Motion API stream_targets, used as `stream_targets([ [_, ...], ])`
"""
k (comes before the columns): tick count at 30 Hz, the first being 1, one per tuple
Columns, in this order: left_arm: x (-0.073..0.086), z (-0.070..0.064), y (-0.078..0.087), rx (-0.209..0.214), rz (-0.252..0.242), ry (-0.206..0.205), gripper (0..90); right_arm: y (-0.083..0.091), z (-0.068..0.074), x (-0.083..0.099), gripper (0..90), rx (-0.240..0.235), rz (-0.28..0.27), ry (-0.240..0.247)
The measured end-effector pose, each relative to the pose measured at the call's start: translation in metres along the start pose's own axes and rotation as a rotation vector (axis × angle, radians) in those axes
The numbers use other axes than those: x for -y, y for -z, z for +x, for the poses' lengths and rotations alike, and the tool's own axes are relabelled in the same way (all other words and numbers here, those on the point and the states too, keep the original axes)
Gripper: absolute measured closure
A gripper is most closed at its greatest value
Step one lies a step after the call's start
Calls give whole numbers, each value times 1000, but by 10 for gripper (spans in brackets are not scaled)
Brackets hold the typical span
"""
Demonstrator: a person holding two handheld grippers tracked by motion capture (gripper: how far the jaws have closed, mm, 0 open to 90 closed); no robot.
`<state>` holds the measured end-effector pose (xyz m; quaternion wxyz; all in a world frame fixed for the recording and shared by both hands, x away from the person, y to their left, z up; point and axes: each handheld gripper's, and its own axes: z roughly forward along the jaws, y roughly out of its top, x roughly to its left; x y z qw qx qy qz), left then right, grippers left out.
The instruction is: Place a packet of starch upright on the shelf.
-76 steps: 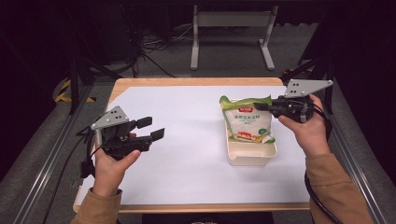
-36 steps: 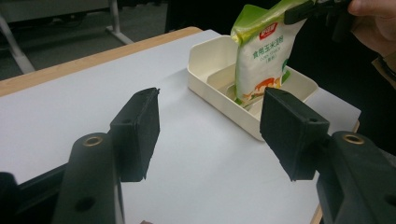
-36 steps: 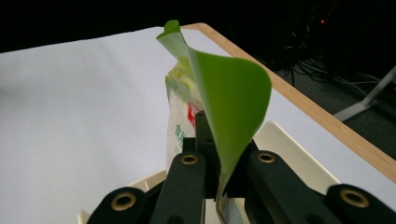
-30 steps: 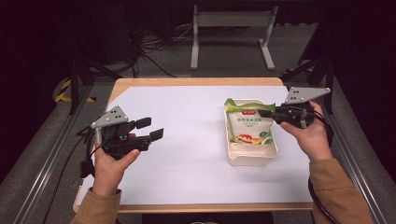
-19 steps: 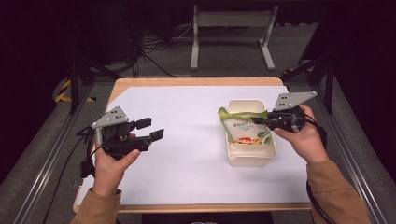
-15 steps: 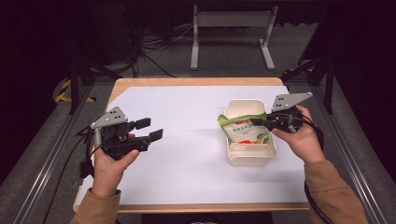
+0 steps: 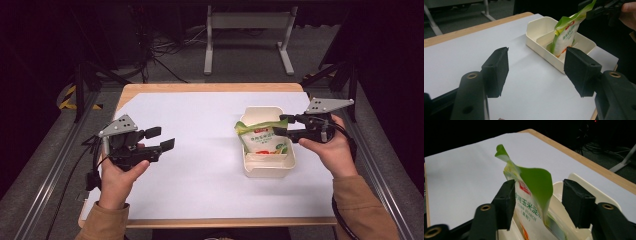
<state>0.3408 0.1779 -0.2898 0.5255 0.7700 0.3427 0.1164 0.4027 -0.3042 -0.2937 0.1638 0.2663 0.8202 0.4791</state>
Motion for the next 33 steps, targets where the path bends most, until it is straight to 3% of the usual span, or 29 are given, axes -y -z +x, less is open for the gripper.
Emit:
stream_targets([
  [8, 3, 1, 4, 4, -8, -14, 352, 13, 5, -6, 369, 24, -43, 17],
  [16, 10, 2, 14, -22, -22, -41, 342, 29, 8, -9, 356, 42, -78, 24],
  [20, 13, 3, 17, -29, -31, -32, 342, 36, 8, -8, 356, 51, -84, 24],
  [33, 34, 12, 27, -79, 10, -45, 339, 66, 5, 6, 387, 108, -96, 3],
])
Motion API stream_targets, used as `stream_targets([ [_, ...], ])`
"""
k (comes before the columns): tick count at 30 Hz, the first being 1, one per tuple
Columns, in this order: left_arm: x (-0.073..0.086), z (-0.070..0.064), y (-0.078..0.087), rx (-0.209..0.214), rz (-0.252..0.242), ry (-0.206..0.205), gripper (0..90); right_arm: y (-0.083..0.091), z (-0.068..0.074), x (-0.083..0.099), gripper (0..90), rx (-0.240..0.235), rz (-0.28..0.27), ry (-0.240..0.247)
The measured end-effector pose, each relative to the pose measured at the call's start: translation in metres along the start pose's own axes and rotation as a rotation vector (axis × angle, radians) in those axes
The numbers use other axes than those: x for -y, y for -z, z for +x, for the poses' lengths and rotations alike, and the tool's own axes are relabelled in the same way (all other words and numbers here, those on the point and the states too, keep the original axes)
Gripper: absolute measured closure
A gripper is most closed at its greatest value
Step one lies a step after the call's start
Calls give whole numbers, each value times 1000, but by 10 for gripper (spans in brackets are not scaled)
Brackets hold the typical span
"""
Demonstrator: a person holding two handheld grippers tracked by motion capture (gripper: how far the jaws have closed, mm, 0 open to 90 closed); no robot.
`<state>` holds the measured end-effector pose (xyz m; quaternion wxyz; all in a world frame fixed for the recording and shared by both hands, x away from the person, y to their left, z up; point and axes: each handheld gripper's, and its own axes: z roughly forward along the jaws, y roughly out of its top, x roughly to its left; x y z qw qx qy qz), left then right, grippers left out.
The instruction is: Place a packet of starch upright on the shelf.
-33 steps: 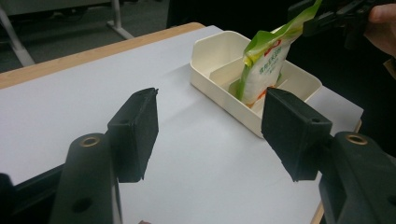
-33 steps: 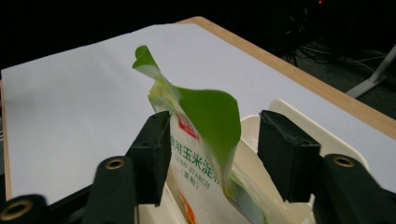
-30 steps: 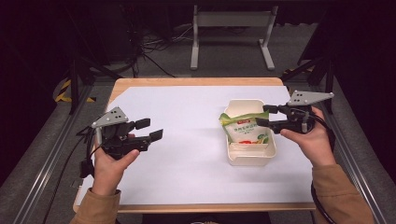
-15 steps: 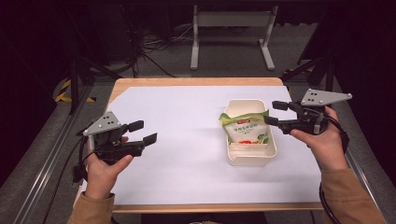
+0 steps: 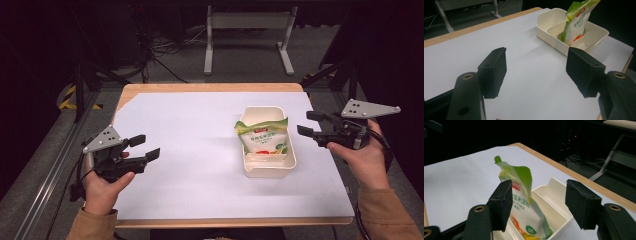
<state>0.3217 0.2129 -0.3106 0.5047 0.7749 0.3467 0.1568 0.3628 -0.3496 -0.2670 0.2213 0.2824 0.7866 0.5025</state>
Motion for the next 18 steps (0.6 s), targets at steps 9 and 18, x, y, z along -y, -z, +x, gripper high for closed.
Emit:
stream_targets([
  [9, 11, 12, 1, -21, -6, 32, 338, 11, -7, 22, 340, 20, 26, -69],
  [18, 23, 23, -5, -47, -17, 56, 340, 15, -13, 52, 304, 48, 56, -104],
])
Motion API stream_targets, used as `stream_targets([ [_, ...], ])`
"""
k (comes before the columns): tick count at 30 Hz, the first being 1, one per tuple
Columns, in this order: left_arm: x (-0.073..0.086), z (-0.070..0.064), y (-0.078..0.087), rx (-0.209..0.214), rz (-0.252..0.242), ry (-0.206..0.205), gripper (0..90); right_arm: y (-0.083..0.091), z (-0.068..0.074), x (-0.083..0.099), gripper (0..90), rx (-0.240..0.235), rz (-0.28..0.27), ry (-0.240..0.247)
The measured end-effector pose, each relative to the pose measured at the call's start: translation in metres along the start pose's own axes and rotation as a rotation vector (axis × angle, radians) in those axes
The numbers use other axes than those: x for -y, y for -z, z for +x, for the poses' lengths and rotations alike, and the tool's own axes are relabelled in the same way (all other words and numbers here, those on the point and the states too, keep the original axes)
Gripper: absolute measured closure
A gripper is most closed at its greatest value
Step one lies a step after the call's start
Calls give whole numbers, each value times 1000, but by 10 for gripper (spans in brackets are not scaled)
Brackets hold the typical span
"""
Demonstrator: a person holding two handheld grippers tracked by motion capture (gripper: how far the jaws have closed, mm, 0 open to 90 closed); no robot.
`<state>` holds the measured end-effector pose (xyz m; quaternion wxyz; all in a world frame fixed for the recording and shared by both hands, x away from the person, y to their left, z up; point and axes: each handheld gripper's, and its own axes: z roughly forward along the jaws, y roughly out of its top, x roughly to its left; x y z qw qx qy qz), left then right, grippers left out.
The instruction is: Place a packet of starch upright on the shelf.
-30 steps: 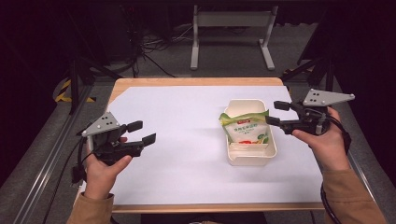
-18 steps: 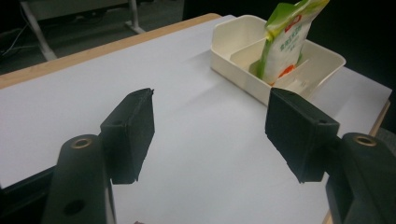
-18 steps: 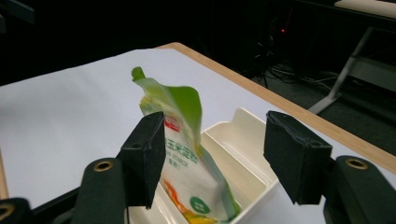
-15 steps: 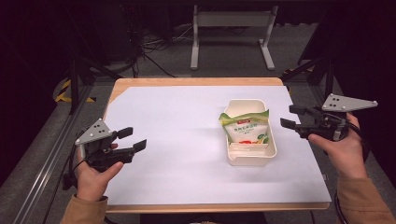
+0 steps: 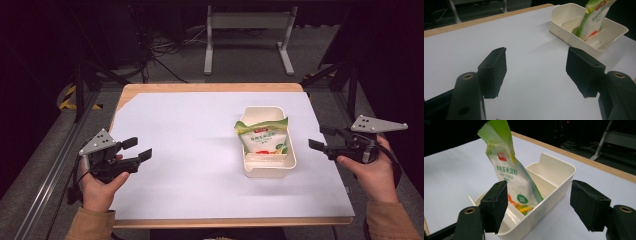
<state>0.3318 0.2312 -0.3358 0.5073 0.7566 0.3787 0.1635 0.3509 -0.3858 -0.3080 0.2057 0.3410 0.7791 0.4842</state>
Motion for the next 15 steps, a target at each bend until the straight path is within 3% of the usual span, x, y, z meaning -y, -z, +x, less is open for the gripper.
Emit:
stream_targets([
  [15, 15, 16, -6, -25, -2, 21, 341, -20, -8, 46, 283, 0, 16, -61],
])
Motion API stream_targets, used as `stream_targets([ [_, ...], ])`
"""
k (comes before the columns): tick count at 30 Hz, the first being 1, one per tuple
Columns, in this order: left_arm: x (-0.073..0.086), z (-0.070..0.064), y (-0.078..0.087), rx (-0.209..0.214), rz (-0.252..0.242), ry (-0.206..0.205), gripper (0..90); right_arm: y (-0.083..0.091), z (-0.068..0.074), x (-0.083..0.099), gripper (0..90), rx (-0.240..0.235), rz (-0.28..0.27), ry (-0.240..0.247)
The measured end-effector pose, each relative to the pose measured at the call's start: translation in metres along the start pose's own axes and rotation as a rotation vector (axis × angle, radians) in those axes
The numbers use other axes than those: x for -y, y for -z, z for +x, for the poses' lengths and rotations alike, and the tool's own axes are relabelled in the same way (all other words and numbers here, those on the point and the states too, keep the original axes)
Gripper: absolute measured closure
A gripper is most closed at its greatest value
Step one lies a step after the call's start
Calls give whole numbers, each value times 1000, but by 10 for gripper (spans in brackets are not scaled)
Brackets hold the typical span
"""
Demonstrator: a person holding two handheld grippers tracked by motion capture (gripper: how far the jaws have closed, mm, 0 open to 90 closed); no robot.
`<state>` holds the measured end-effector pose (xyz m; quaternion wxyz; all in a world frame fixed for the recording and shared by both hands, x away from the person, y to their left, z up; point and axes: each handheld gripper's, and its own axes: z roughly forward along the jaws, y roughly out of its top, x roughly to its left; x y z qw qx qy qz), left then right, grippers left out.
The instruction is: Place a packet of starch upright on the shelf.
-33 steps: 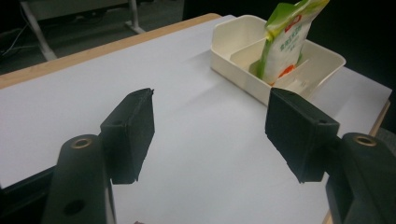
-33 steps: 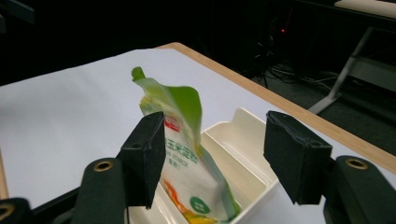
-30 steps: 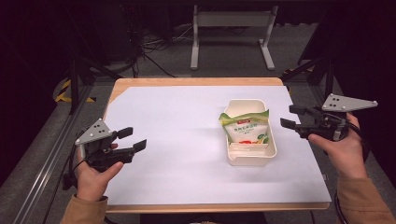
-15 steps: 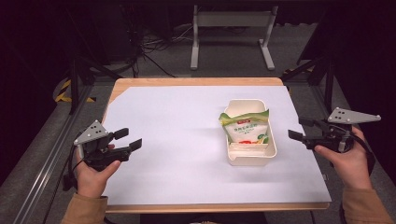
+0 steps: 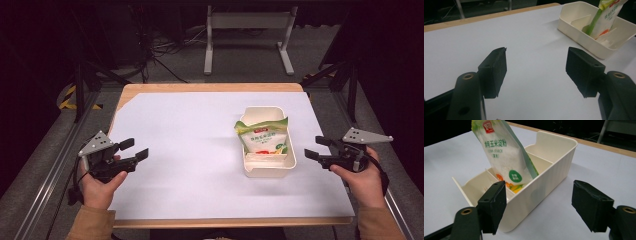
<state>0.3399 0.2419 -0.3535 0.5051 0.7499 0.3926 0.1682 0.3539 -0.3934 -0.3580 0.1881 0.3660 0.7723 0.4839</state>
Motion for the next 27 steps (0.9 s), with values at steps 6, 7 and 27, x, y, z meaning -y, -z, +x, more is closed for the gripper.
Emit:
stream_targets([
  [6, 3, 2, -3, -4, 1, -3, 339, -10, -4, 16, 278, -2, 8, -6],
  [7, 3, 2, -3, -3, 3, -3, 339, -11, -4, 18, 277, -3, 10, -10],
  [27, 13, 12, -14, 12, 40, 26, 332, -30, -7, 48, 446, -12, 50, 19],
])
